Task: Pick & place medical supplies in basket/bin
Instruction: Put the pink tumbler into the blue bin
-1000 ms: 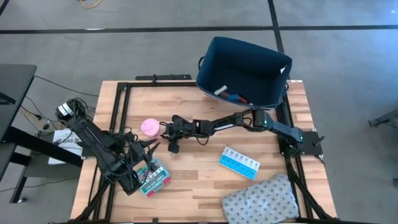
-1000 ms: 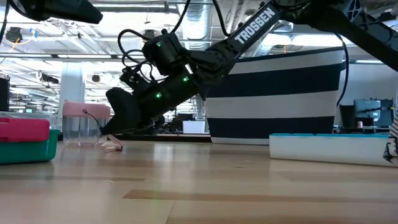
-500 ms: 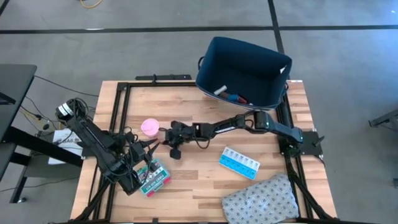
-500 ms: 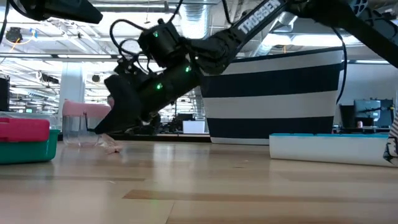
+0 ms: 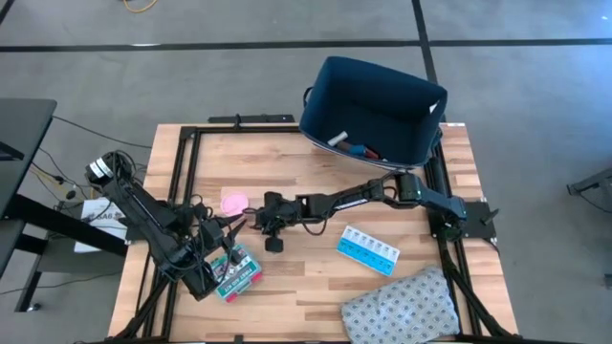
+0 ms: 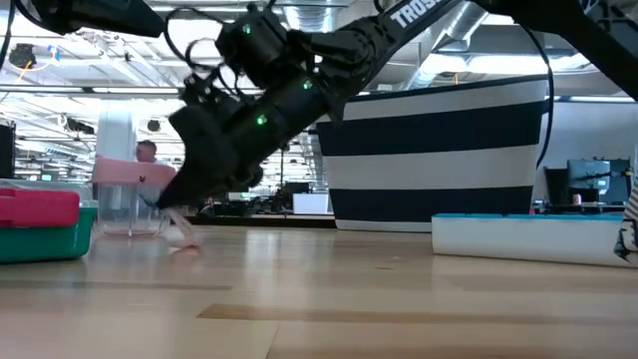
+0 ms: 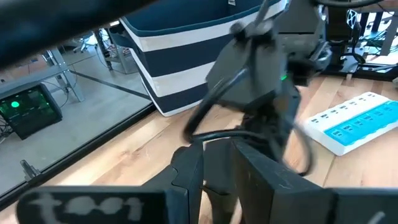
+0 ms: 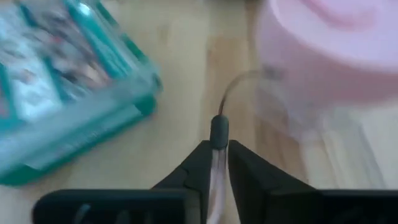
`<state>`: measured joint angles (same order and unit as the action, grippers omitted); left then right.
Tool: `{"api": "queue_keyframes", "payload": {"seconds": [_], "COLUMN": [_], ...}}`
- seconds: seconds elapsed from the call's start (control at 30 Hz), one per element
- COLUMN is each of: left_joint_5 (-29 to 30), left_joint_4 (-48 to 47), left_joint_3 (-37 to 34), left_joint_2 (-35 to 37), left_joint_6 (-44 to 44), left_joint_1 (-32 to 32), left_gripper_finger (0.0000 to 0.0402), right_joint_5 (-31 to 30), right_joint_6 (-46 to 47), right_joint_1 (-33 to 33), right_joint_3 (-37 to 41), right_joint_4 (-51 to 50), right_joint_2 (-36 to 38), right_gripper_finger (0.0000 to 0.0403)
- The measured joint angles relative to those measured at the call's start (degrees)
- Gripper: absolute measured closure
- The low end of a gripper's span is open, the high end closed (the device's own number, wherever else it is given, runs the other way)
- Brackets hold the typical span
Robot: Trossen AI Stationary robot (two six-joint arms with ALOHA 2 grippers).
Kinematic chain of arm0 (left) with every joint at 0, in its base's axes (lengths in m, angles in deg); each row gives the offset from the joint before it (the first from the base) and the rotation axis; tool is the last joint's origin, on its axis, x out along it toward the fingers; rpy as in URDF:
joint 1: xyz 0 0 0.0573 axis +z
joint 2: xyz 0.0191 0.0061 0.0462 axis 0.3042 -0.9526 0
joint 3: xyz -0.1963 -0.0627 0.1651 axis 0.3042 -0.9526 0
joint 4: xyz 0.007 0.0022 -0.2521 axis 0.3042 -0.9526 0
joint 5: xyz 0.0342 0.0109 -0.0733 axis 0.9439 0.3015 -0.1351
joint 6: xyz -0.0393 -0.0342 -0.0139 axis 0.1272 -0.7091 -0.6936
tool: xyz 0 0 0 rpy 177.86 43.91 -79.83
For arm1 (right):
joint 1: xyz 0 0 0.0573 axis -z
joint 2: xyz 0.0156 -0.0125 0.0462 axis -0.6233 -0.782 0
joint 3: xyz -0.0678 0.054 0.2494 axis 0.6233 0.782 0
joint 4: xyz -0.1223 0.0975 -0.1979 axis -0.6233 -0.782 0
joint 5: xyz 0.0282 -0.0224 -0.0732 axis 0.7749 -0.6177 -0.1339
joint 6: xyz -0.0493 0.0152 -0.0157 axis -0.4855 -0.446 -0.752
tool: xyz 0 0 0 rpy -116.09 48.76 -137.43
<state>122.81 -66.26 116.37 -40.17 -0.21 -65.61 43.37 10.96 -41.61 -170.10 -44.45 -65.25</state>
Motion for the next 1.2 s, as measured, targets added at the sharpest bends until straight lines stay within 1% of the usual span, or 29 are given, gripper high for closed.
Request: {"api": "queue_keyframes", "payload": {"seconds": [0.13,0.4,0.57,0.73,0.83,0.97,1.2], "left_joint_5": [0.00,0.00,0.00,0.03,0.04,0.04,0.07], "left_joint_4": [0.01,-0.01,-0.01,-0.03,-0.02,-0.01,-0.02], "left_joint_3": [0.00,0.00,0.00,0.00,0.00,0.00,0.00], "left_joint_2": [0.00,0.00,0.00,0.00,0.00,0.00,0.00], "left_joint_6": [-0.01,-0.03,-0.06,-0.06,-0.08,-0.08,-0.10], "left_joint_1": [0.00,0.00,0.00,0.00,0.00,0.00,-0.02], "left_gripper_finger": [0.0329,0.0329,0.0329,0.0329,0.0329,0.0329,0.0329], "right_joint_5": [0.24,0.38,0.08,-1.47,-1.55,-1.51,-1.34], "right_joint_6": [0.40,0.44,0.47,0.47,0.99,3.97,4.52], "right_joint_1": [0.99,0.90,0.92,1.67,2.29,2.96,3.00], "right_joint_3": [0.01,0.01,0.01,0.01,0.01,0.01,0.01], "right_joint_4": [0.04,-0.56,-0.24,-0.20,0.05,0.01,-0.13], "right_joint_2": [-0.06,-0.06,-0.06,-0.08,-0.08,-0.08,-0.08], "right_gripper_finger": [0.0316,0.0257,0.0233,0.0233,0.0242,0.0255,0.0272]}}
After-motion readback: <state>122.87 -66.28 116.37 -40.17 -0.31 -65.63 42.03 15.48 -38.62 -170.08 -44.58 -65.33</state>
